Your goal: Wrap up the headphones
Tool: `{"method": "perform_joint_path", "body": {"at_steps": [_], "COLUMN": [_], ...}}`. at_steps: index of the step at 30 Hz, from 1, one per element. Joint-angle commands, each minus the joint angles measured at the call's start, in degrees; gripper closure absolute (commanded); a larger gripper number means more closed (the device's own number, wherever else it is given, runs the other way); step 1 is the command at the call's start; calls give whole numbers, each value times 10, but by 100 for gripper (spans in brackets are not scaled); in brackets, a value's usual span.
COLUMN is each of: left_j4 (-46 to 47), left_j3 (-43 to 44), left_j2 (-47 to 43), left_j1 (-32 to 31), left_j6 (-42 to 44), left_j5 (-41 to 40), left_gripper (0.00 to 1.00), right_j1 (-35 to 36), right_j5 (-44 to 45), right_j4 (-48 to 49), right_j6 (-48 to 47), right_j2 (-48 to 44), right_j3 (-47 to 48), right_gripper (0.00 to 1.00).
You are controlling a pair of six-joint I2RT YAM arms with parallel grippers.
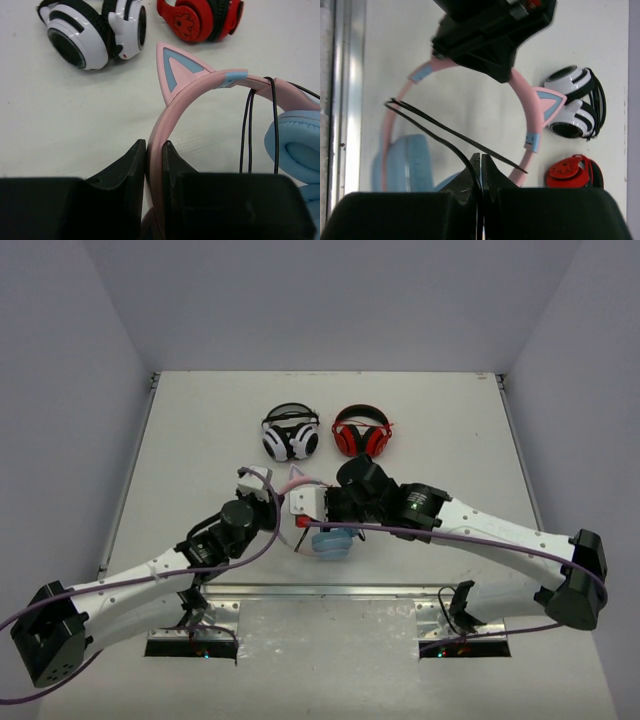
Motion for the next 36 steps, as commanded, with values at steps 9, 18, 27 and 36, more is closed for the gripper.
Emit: {"method": "perform_joint_path", "body": {"at_steps": [9, 18, 27, 36], "left_j4": [-120, -272, -362, -443], "left_j3": [92, 171, 267, 375], "left_j2": [-5, -33, -65, 0], "left_j1": [-34, -41, -40, -40], "left_j6": [-60, -106, -100, -58], "left_j5": [99, 99, 67, 27], "left_gripper": [100, 100, 100, 100], "right_j1": [-79, -111, -115, -130], "right_j5": [169, 248, 225, 188], "right_j4": [47, 102, 92, 118], "right_j6": [-65, -95, -77, -65], "right_j2": [36, 63, 64, 43], "right_j3": [-11, -18, -8, -28], "right_gripper": [99, 98, 89, 93]}}
